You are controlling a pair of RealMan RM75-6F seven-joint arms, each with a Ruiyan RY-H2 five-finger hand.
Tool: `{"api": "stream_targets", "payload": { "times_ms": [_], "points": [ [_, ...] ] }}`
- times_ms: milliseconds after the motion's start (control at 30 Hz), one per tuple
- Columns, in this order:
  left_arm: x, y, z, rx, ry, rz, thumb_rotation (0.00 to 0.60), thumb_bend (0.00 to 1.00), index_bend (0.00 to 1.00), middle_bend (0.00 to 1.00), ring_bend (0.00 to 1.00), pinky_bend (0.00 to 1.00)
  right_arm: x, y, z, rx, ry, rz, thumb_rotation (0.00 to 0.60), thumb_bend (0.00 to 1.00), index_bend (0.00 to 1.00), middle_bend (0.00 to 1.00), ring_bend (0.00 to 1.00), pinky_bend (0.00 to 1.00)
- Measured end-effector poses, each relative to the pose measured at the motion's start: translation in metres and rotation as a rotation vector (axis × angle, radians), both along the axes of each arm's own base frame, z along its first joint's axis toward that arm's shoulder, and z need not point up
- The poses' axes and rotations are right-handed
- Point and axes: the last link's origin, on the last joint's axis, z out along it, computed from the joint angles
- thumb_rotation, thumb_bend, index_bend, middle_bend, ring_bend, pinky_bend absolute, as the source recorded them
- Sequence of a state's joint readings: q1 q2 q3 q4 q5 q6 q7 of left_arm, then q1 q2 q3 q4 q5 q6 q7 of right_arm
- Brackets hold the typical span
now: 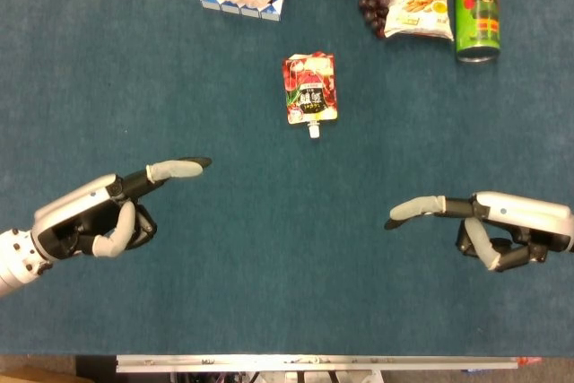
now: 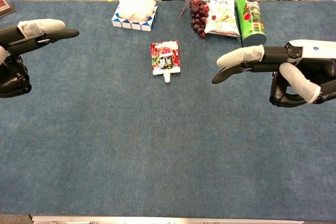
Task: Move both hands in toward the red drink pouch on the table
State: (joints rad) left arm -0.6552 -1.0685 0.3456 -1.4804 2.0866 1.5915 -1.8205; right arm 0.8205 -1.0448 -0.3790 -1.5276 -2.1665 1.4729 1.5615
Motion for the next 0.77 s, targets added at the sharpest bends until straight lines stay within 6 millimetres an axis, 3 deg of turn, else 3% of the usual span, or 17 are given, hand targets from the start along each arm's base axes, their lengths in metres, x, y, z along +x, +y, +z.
{"api": "stream_targets", "payload": {
  "times_ms": [767],
  "points": [
    [-0.008, -0.001, 0.0, -0.109, 0.017, -0.099, 0.6, 0.97, 0.11, 0.0, 0.91, 0.99, -0.011, 0.001, 0.004, -0.008, 0.01, -0.025, 0.6, 1.0, 0.12, 0.18, 0.97, 1.0]
  ]
}}
